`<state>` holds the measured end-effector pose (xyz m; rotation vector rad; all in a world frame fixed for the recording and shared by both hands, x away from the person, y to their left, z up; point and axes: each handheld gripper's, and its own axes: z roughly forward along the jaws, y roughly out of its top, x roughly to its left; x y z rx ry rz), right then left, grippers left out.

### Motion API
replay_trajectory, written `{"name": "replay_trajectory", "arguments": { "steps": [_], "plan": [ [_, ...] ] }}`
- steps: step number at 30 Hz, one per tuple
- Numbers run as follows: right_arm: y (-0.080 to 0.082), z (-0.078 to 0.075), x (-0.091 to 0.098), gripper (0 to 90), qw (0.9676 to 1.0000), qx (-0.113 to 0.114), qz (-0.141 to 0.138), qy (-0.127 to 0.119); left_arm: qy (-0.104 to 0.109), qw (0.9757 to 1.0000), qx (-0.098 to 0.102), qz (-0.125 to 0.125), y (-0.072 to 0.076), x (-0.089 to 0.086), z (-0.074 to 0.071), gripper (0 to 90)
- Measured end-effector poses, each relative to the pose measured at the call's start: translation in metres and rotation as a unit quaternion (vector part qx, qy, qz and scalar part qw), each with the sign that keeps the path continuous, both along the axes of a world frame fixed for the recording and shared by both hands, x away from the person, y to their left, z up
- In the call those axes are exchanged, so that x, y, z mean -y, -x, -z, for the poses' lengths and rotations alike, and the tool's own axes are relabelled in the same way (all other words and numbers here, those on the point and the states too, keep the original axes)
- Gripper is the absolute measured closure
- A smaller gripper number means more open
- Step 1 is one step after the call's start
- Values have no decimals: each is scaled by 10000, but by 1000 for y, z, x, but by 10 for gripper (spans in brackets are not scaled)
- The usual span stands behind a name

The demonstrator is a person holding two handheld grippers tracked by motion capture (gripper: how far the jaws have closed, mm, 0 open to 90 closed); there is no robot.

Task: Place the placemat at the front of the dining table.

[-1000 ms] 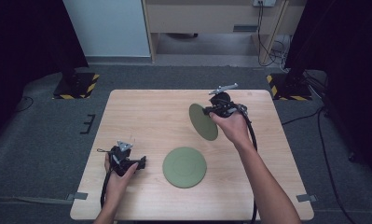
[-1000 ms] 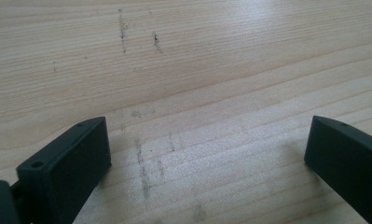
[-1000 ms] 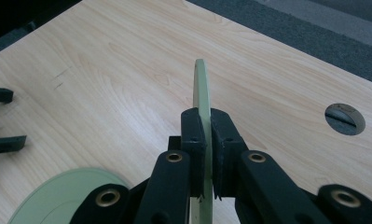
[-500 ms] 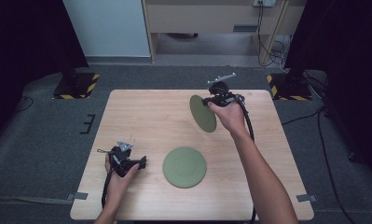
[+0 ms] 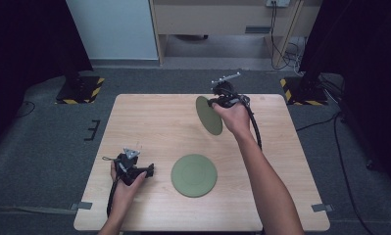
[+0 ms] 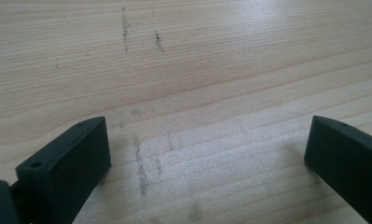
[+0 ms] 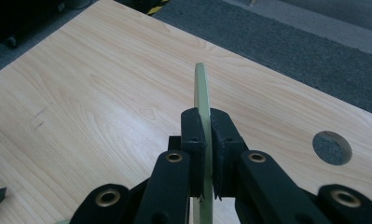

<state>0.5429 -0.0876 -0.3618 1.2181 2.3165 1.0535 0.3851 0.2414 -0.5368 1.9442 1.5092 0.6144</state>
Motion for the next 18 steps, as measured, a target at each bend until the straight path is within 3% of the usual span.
{"name": "replay_trajectory", "arguments": {
  "steps": [6,12,18],
  "plan": [
    [-1,1,-15,857,10000,30,-41,42,2,10000,3,-3,0,0,0,0],
    [-4,10,-47,857,9999,35,-118,-90,1,10000,1,-3,0,0,0,0],
    [-10,24,-64,857,9997,-47,-126,-202,7,10000,-1,-8,0,0,0,0]
  ]
}}
